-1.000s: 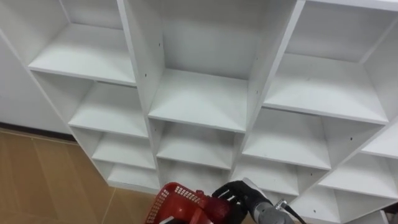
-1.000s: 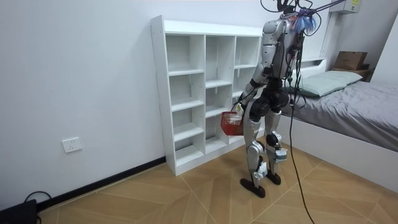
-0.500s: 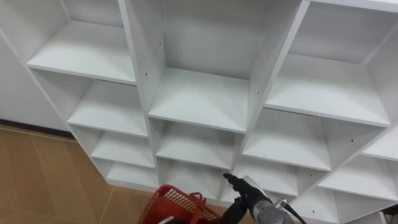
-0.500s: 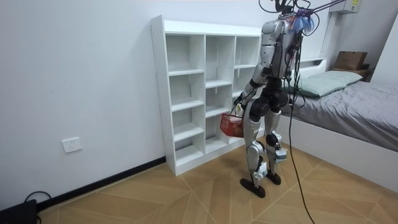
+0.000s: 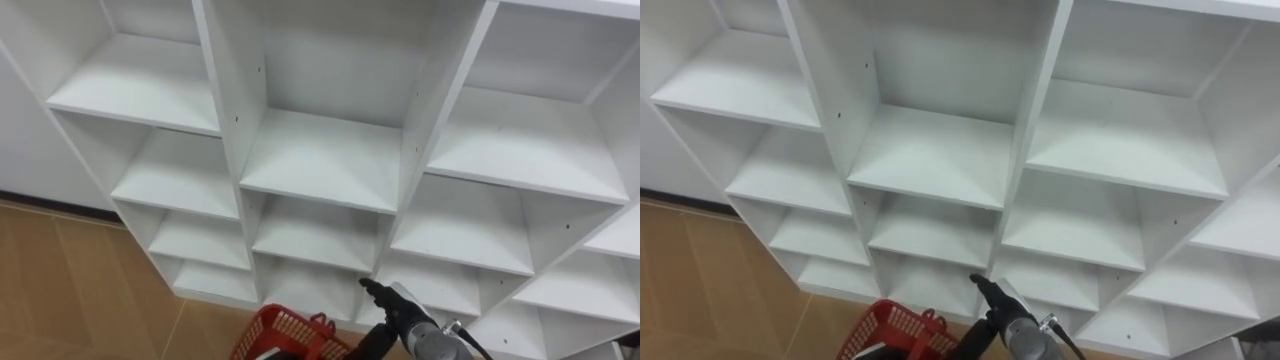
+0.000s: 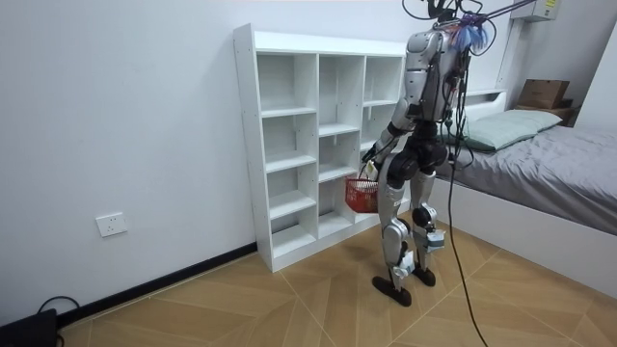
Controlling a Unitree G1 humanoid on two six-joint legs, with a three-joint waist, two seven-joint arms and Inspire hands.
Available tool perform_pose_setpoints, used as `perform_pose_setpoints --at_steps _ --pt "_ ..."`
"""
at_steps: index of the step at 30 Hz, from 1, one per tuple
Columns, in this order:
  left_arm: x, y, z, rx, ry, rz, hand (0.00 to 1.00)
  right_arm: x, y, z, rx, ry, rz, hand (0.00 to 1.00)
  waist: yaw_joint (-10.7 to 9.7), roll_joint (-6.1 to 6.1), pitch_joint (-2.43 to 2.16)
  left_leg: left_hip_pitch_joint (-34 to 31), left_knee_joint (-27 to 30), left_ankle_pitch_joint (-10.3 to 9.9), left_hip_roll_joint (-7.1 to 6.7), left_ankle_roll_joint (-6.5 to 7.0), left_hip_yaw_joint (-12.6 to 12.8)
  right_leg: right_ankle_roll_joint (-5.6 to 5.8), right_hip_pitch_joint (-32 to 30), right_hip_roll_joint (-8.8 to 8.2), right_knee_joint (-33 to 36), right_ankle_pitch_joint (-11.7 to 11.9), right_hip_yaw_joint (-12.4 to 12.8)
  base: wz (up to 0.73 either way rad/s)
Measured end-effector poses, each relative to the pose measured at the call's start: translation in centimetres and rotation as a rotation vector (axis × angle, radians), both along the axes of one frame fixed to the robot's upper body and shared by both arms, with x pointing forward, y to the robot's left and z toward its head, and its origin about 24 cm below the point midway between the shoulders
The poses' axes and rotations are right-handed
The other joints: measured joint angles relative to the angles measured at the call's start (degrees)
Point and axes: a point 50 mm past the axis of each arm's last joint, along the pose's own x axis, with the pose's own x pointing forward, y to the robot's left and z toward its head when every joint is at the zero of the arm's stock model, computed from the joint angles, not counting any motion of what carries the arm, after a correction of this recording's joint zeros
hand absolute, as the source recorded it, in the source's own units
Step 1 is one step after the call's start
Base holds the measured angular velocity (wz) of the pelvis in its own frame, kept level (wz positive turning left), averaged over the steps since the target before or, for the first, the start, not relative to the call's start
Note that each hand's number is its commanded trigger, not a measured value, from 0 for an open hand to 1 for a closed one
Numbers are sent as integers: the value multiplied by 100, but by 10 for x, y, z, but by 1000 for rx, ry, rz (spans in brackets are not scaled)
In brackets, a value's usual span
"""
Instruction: Collect fruits from the closet
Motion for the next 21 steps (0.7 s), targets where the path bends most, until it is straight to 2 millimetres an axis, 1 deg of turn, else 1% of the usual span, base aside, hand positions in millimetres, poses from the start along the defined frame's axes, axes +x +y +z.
perform_pose_setpoints --at_steps 6,10,13,15,19,21 --pt "0 1 0 6 -2 4 100 0 0 0 5 -3 -4 0 -7 5 -3 -4 2 0 0 0 -6 0 2 1 -8 0 2 0" --pt "1 7 0 19 -8 11 100 1 -2 2 9 -17 -2 0 -13 49 -30 0 26 0 1 0 -20 0 -1 3 -10 0 8 0" --pt "6 12 3 21 -32 34 100 4 -6 4 7 -43 -3 0 -33 92 -58 -2 21 0 0 0 -33 -1 -8 0 -9 0 4 0" --pt "10 16 4 15 -46 74 100 8 -13 7 24 -60 -45 0 -34 122 -76 12 19 0 -2 0 -34 0 8 -1 -10 0 4 0" --pt "14 26 5 30 -61 141 100 9 -23 10 26 -85 -87 0 -54 149 -80 71 11 0 1 0 -13 0 64 1 -12 0 5 0" --pt "14 33 5 45 -66 182 100 8 -32 10 29 -95 -124 0 -137 188 -68 103 3 0 -1 0 -4 0 96 -1 -13 0 15 0"
